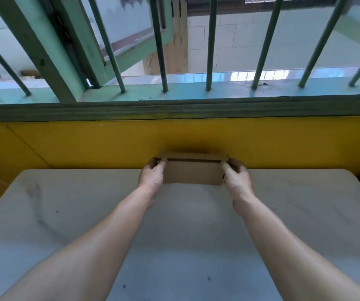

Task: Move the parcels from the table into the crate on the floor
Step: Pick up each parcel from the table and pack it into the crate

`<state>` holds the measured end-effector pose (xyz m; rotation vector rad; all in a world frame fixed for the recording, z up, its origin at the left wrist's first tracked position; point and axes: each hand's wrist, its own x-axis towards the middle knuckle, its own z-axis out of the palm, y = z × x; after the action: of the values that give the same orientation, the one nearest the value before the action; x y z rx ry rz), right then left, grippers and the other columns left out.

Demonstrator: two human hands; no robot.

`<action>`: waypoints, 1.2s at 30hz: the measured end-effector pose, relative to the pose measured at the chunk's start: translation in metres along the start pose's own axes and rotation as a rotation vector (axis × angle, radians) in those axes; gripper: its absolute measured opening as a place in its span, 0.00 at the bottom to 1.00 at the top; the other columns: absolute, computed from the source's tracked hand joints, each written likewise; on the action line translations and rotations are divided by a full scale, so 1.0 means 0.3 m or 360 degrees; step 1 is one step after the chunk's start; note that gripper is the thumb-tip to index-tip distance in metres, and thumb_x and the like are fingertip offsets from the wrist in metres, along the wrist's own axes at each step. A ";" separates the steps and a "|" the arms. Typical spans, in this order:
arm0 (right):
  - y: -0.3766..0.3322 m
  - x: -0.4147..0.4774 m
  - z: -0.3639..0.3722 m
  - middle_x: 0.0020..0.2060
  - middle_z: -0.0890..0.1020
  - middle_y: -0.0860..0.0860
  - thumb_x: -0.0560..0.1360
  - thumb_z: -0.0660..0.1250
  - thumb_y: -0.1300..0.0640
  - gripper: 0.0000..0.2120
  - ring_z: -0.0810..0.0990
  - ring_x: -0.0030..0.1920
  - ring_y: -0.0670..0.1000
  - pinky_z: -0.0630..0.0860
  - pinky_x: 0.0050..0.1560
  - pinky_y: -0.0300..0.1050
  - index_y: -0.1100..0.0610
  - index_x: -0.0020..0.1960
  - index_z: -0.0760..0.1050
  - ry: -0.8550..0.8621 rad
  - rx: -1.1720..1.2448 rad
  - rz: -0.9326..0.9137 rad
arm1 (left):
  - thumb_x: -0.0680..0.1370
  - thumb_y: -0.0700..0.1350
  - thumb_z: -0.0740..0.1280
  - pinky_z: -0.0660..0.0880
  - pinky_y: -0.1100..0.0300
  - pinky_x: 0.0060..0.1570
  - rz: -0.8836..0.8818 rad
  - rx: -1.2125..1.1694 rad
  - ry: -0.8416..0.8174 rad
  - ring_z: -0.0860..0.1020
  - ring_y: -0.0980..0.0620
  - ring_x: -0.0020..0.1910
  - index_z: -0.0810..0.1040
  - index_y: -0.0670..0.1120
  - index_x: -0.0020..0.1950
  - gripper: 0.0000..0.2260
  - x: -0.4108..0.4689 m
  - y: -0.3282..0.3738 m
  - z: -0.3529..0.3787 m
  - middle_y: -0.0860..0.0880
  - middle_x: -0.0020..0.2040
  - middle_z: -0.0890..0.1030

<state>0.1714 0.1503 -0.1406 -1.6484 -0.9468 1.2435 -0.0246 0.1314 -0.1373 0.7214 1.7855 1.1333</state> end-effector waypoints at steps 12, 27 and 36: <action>0.088 -0.425 0.020 0.61 0.81 0.50 0.76 0.70 0.52 0.20 0.79 0.58 0.50 0.73 0.66 0.50 0.54 0.67 0.76 0.0058 0.0094 -0.0060 | 0.79 0.51 0.68 0.72 0.59 0.63 0.0102 -0.0133 -0.0042 0.78 0.52 0.59 0.77 0.47 0.68 0.18 -0.285 -0.115 -0.337 0.50 0.63 0.81; 0.180 -1.019 0.046 0.50 0.85 0.52 0.77 0.67 0.66 0.11 0.83 0.51 0.49 0.77 0.57 0.42 0.56 0.56 0.79 -0.0212 0.0716 -0.0235 | 0.79 0.41 0.67 0.77 0.64 0.53 0.0137 -0.0863 -0.0280 0.82 0.54 0.51 0.78 0.44 0.63 0.12 -0.744 -0.214 -0.790 0.45 0.55 0.85; 0.159 -1.148 -0.031 0.50 0.82 0.59 0.77 0.66 0.63 0.03 0.80 0.52 0.55 0.77 0.55 0.45 0.59 0.51 0.78 -0.0378 0.0861 -0.0142 | 0.78 0.34 0.65 0.76 0.57 0.60 0.0024 -0.1269 -0.0268 0.79 0.44 0.59 0.76 0.44 0.60 0.11 -0.913 -0.245 -0.869 0.39 0.59 0.82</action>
<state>0.1079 -0.1839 -0.0681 -1.0435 -0.7254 1.4966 -0.1364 -0.2273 -0.0519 0.3267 1.0436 1.5874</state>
